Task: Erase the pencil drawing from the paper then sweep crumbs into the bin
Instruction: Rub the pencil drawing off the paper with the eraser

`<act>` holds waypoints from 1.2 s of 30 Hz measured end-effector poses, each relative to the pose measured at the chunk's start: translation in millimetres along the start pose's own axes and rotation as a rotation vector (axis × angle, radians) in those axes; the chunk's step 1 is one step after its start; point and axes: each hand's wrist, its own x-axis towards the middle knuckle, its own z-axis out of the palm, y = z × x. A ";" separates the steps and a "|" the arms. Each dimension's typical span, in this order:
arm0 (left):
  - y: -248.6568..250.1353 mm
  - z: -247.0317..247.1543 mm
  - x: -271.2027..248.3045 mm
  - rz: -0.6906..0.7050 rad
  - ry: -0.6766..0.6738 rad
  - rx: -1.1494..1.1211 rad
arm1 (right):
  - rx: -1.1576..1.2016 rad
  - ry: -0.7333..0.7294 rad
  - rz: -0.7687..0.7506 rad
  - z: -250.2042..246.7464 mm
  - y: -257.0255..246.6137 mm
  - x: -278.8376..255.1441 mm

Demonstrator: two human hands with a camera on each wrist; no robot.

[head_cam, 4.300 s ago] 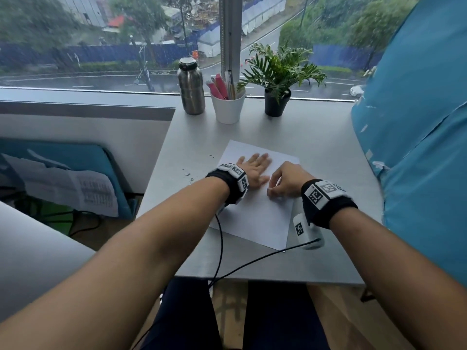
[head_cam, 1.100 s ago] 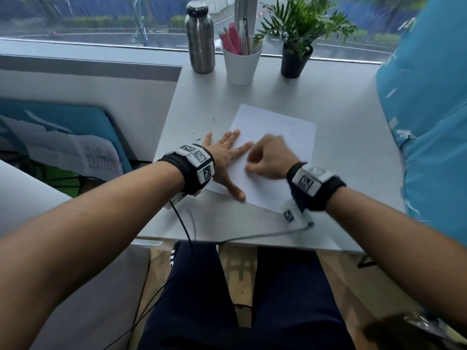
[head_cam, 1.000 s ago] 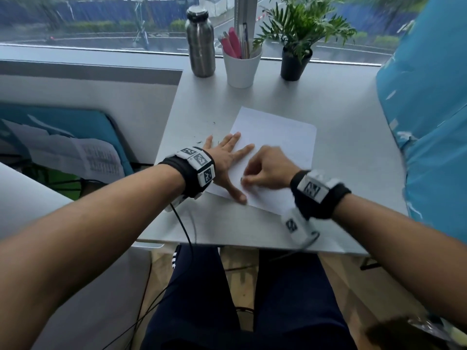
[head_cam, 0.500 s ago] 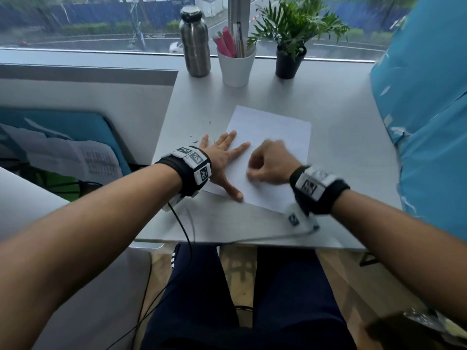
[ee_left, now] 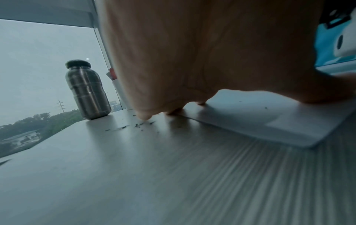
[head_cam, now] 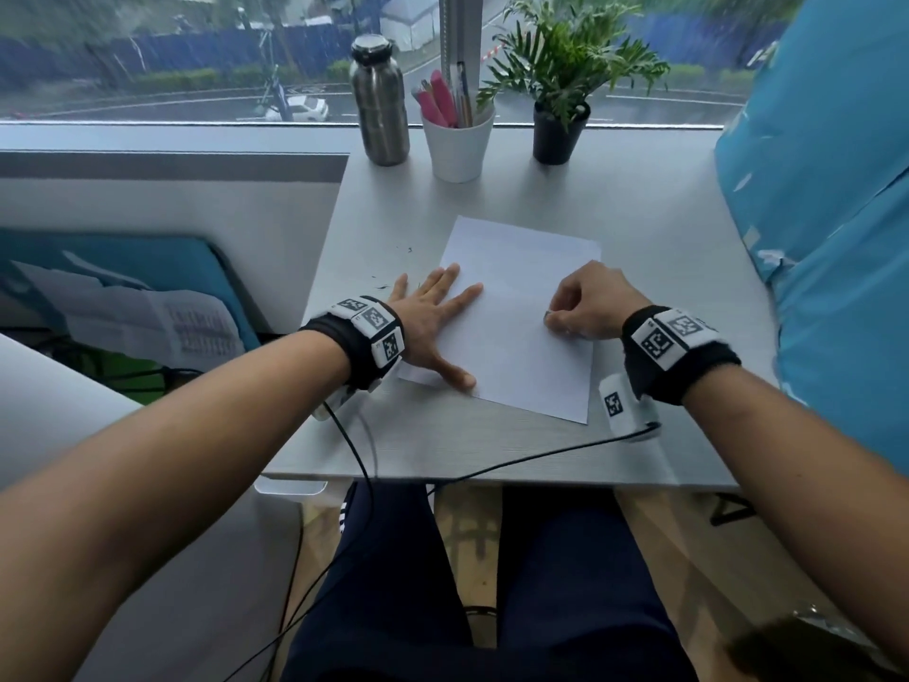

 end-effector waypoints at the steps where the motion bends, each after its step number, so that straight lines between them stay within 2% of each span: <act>1: -1.5 -0.2 -0.9 0.001 -0.001 0.019 | 0.020 -0.011 0.012 0.3 3.2 -0.7; 6: -17.4 -9.6 -13.6 -0.146 0.017 0.143 | 0.036 -0.022 0.036 -0.4 -0.3 2.4; 7: -15.4 -11.0 -17.9 -0.141 0.042 0.151 | 0.030 -0.021 0.037 -0.8 -1.2 2.6; 9: 4.0 -9.8 -26.7 -0.019 0.090 0.156 | 0.018 -0.016 0.032 -0.2 -2.1 2.4; 11: 38.5 0.6 -32.9 0.178 0.091 0.164 | 0.016 -0.019 0.028 -0.6 -2.5 2.3; 13: 69.3 15.6 -34.5 0.322 0.017 0.157 | 0.018 -0.021 0.028 -1.5 -2.9 2.2; 14: 77.0 21.8 -33.3 0.345 -0.021 0.129 | 0.019 -0.024 0.031 -1.7 -3.3 1.8; 17: 62.8 26.4 -27.3 0.267 -0.008 0.026 | 0.029 -0.018 0.040 -1.7 -5.7 0.7; 21: 14.9 15.1 -24.7 -0.099 0.006 -0.004 | 0.072 -0.021 0.066 -2.4 -8.4 -2.6; 23: 10.9 10.4 -28.0 -0.237 0.012 0.046 | 0.079 -0.024 0.074 -2.6 -9.2 -3.2; 24: 17.6 9.5 -30.4 -0.227 0.029 0.067 | 0.077 -0.026 0.078 -2.8 -9.9 -3.2; 25: 29.9 10.5 -32.8 -0.152 0.049 0.085 | 0.076 -0.031 0.079 -2.9 -10.4 -3.1; 28: 74.9 23.5 -39.9 0.199 0.042 0.109 | 0.084 -0.036 0.079 -3.3 -10.4 -3.2; 30: 85.4 35.1 -42.2 0.290 0.001 0.076 | 0.088 -0.032 0.079 -3.1 -10.0 -3.2; 32: 69.7 40.4 -43.6 0.247 0.004 0.008 | 0.096 -0.027 0.080 -2.5 -9.6 -3.5; 36: 16.1 33.0 -47.4 -0.026 0.010 -0.047 | 0.073 -0.019 0.082 -1.4 -10.9 -4.7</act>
